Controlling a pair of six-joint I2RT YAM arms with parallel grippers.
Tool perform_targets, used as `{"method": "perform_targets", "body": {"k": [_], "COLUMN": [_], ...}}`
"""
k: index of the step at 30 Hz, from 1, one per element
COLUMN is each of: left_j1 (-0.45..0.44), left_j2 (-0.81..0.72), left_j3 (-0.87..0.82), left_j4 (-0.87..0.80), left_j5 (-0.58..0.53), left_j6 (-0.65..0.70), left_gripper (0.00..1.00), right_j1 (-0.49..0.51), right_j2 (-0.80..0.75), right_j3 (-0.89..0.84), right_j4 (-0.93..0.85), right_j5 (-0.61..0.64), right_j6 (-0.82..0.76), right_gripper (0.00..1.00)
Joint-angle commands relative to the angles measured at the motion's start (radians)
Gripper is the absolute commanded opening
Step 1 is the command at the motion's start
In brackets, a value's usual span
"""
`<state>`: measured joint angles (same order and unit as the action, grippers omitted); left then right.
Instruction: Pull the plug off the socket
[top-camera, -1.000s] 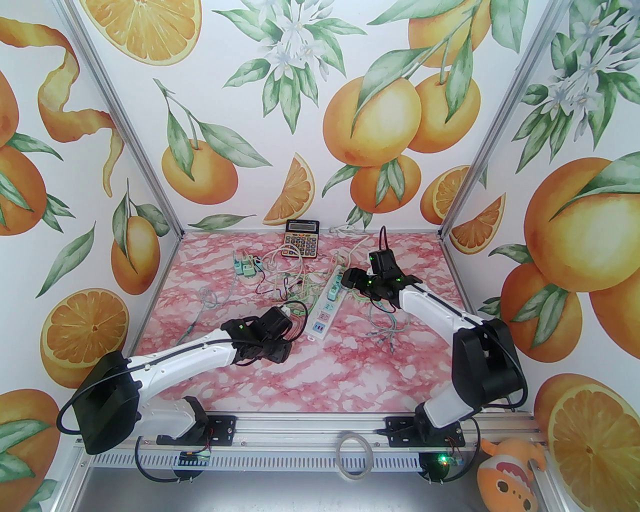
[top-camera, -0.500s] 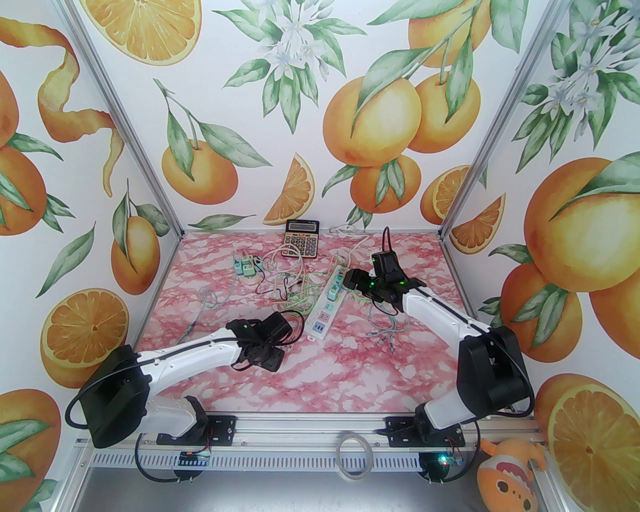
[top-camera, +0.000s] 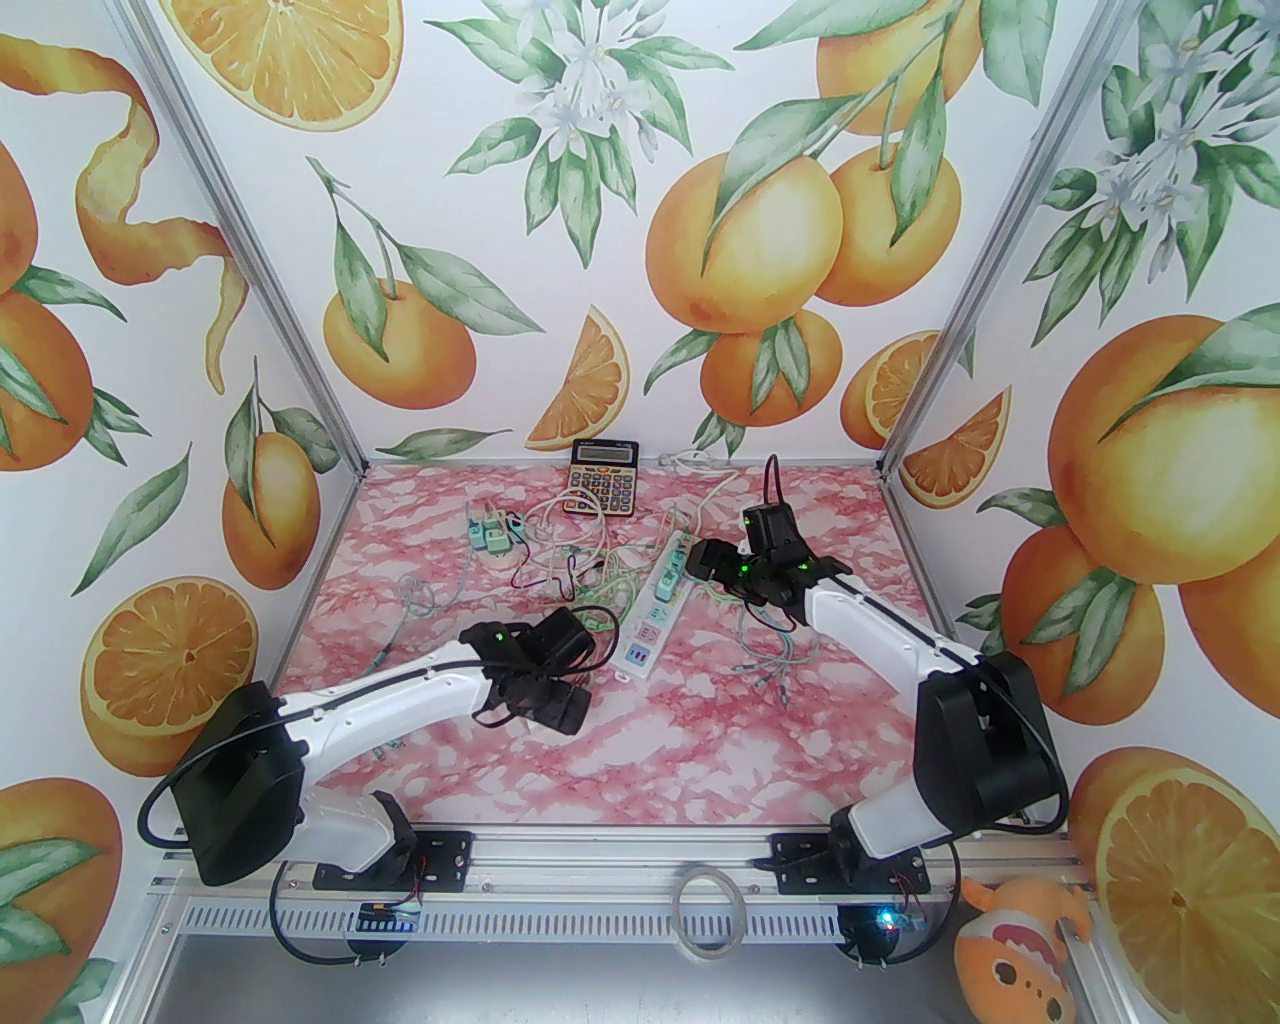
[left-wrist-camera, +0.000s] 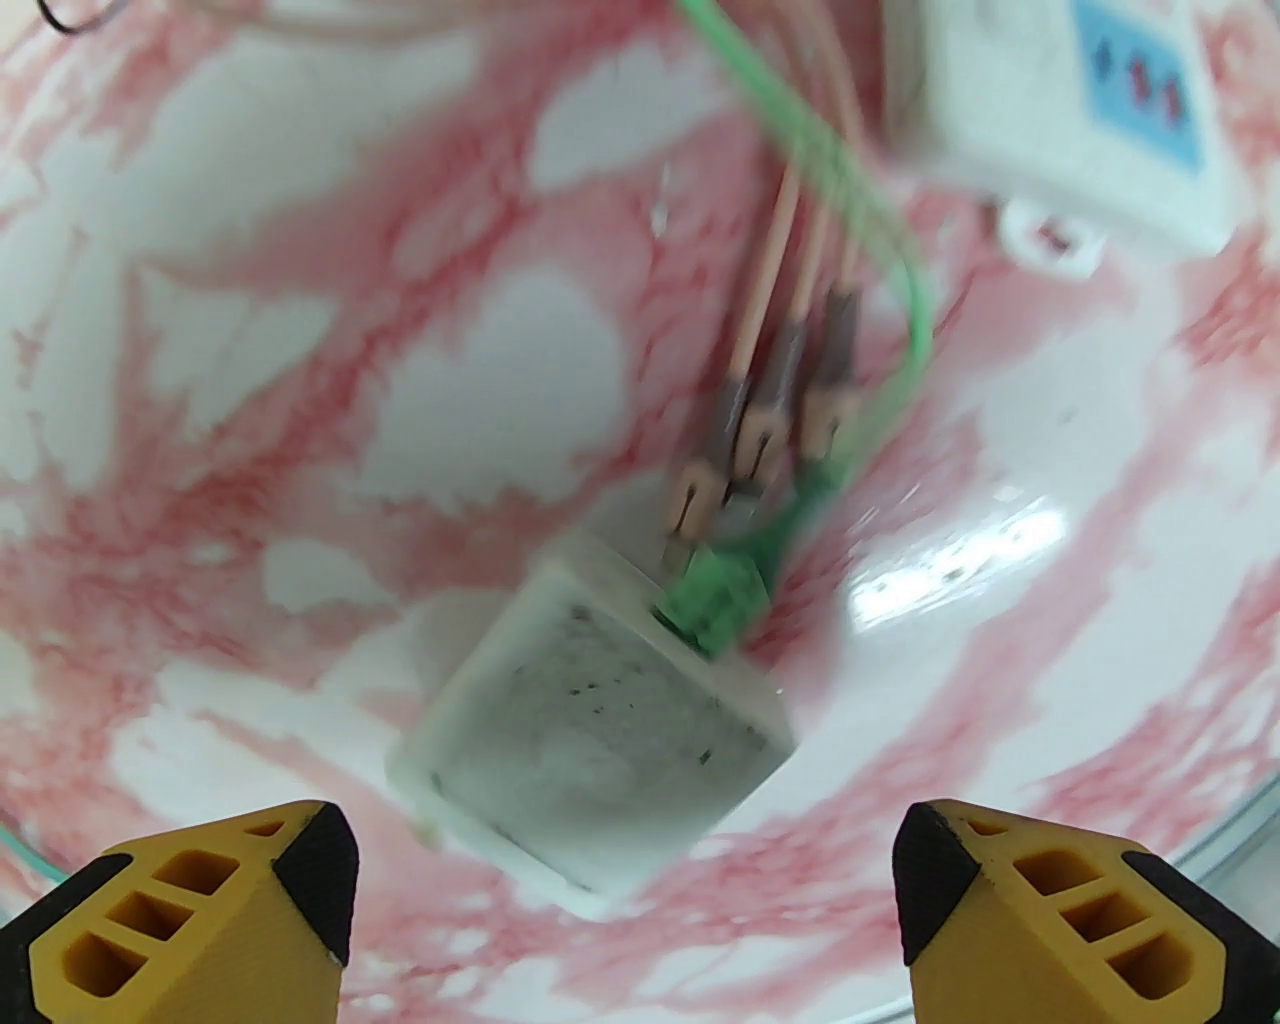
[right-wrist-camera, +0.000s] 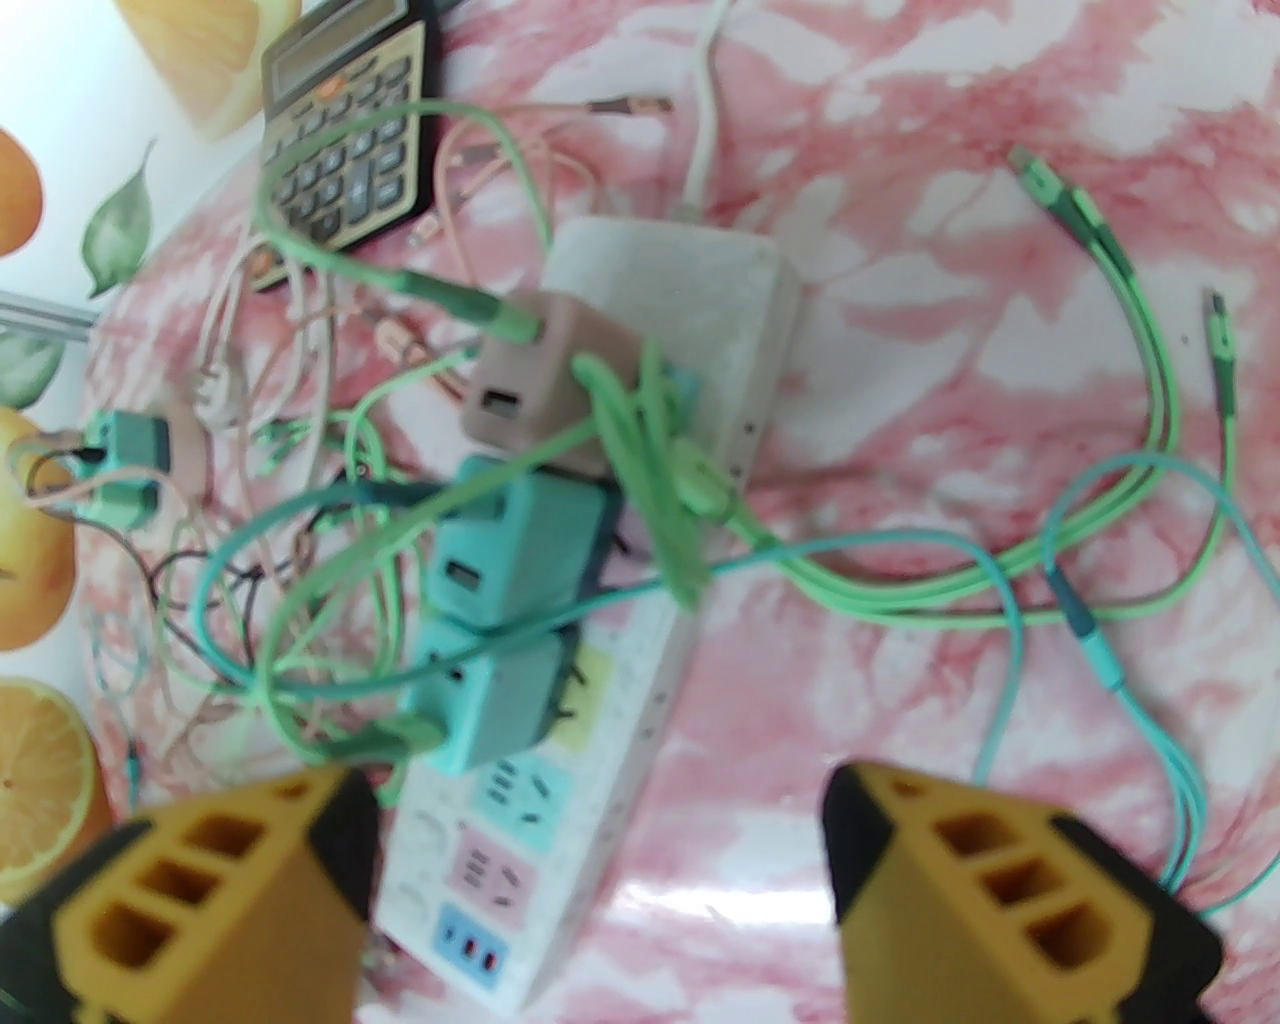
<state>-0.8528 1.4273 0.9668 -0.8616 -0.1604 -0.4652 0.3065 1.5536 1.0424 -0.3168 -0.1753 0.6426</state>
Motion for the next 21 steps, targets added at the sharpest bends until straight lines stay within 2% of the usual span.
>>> {"method": "perform_targets", "body": {"k": [1, 10, 13, 16, 21], "left_j1": [0.000, 0.006, 0.007, 0.006, 0.006], "left_j2": [-0.031, 0.128, 0.207, 0.288, 0.437], "left_j3": [0.110, 0.307, 0.357, 0.409, 0.539], "left_j4": [-0.053, 0.140, 0.212, 0.265, 0.303], "left_j5": [-0.045, -0.004, 0.016, 0.028, 0.023], "left_j6": [0.013, 0.074, 0.093, 0.115, 0.174], "left_gripper": [0.91, 0.79, 0.69, 0.61, 0.57], "right_j1": [0.006, 0.006, 0.006, 0.006, 0.003], "right_j2": [0.005, 0.010, 0.010, 0.008, -0.001], "right_j3": [-0.021, -0.084, -0.101, -0.118, -0.143], "right_j4": [0.025, 0.072, 0.079, 0.081, 0.078], "right_j5": [-0.028, -0.065, -0.073, -0.073, -0.073], "right_j6": [0.007, 0.024, 0.028, 0.029, 0.034], "right_gripper": [0.78, 0.63, 0.59, 0.58, 0.56]}}
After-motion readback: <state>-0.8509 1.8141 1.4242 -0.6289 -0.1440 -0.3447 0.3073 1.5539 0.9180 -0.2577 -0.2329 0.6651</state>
